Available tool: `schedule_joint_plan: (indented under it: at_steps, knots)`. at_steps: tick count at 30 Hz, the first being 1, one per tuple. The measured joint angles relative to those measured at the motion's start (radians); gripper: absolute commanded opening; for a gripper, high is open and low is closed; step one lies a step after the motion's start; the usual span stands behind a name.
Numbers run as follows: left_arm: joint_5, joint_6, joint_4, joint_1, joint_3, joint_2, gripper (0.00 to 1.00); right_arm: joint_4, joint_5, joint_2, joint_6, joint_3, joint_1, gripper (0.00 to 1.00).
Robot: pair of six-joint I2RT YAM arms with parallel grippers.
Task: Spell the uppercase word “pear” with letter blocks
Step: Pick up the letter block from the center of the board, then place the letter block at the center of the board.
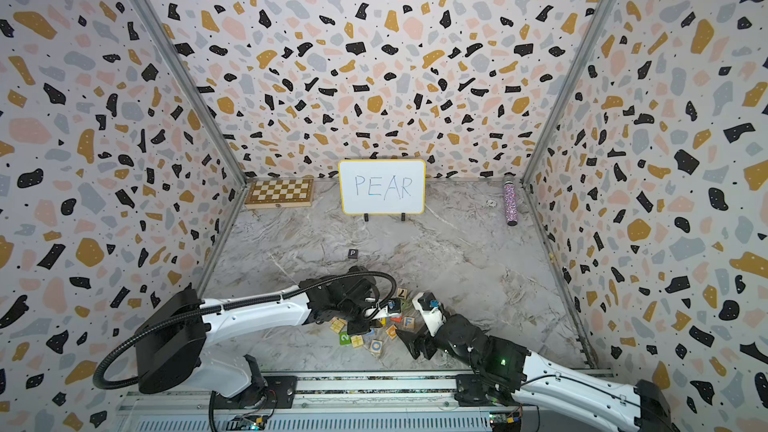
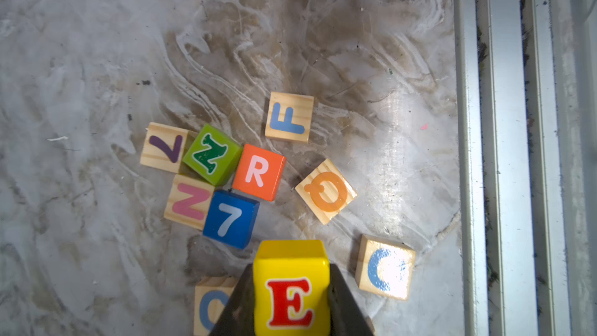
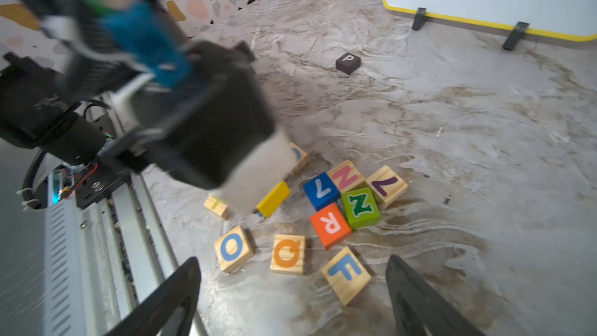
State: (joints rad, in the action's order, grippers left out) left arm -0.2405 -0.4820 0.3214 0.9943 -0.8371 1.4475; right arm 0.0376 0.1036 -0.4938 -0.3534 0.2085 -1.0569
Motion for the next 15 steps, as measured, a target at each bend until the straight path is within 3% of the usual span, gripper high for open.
schedule_joint_plan:
  at_steps: [4,7,15]
  knots:
    - [0.004,0.023,0.012,-0.030,-0.003,-0.066,0.19,-0.032,-0.183,-0.094,0.047,0.044,0.310,0.86]
    - [0.004,0.052,0.023,-0.084,-0.040,-0.082,0.19,-0.059,-0.276,-0.193,0.079,0.099,0.455,0.84]
    - [0.067,0.159,0.050,-0.181,-0.274,-0.010,0.19,-0.126,-0.334,-0.462,0.120,0.270,0.494,0.82]
